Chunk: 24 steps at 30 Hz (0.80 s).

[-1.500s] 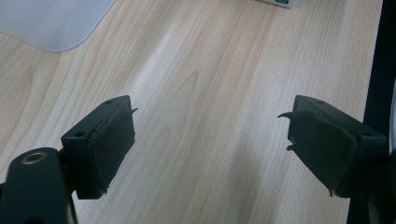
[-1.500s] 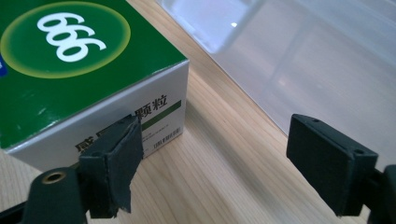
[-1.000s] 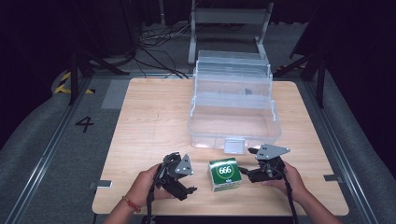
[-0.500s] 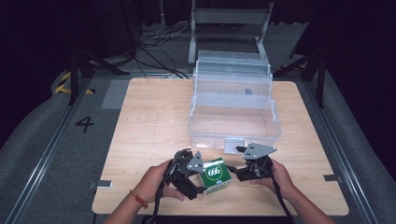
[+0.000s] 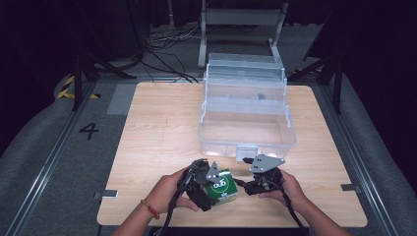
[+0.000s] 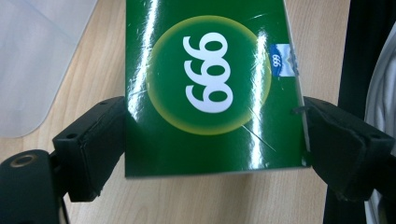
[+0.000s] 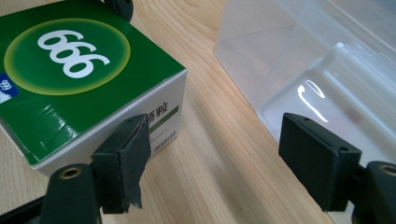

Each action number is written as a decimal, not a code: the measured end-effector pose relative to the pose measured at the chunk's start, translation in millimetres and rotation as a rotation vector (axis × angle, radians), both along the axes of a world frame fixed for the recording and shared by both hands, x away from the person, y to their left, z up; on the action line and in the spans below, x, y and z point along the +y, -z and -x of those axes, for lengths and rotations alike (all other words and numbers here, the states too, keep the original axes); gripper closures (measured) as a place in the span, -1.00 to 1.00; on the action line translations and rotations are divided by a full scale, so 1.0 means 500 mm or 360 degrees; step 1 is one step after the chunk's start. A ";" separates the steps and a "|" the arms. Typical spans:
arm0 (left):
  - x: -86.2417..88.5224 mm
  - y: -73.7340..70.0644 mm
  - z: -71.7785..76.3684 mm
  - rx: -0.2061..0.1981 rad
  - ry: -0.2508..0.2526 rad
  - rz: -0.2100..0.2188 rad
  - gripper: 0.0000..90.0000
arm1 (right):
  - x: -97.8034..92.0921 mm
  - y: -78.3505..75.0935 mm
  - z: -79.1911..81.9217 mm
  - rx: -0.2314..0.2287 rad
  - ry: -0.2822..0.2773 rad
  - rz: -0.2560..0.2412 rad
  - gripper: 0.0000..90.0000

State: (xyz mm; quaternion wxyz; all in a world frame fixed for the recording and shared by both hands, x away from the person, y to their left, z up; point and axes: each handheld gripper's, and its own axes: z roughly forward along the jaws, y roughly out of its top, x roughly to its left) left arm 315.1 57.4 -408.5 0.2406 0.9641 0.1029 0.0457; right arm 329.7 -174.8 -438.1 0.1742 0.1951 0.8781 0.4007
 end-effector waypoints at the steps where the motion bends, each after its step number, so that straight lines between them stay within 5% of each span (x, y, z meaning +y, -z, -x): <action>1: -0.001 0.002 -0.001 0.0010 -0.0004 -0.0002 -0.73 | 0.001 0.000 0.000 -0.0002 -0.0002 0.0000 -0.42; 14: -0.010 0.015 -0.010 0.0087 0.0017 -0.0152 -0.73 | 0.014 0.003 0.009 0.0017 -0.0050 -0.0016 -0.38; 21: -0.006 0.015 -0.007 0.0076 0.0006 -0.0155 -0.68 | -0.010 -0.006 0.014 0.0155 -0.0114 0.0038 -0.29; 24: -0.003 0.015 -0.007 0.0079 0.0004 -0.0159 -0.68 | -0.041 -0.015 0.006 0.0243 -0.0022 0.0059 -0.55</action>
